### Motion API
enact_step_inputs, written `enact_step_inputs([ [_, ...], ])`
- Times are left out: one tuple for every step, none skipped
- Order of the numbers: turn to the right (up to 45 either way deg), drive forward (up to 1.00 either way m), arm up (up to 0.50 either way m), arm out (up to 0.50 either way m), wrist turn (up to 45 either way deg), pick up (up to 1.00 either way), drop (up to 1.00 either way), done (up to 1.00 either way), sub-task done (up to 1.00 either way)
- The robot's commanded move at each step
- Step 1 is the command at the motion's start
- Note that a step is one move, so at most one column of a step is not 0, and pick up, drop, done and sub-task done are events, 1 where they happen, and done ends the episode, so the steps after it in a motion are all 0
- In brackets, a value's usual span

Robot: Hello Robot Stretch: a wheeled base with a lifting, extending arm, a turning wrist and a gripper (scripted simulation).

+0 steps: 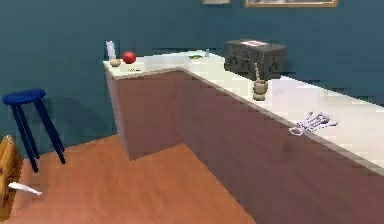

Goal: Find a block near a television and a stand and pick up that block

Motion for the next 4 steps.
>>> enact_step_inputs([
  [-45.0,0.00,0.00,0.00,0.0,0.00,0.00,0.00,0.00],
  [-36.0,0.00,0.00,0.00,0.0,0.00,0.00,0.00,0.00],
  [0.0,1.00,0.00,0.00,0.0,0.00,0.00,0.00,0.00],
  [-3.0,0.00,0.00,0.00,0.0,0.00,0.00,0.00,0.00],
])
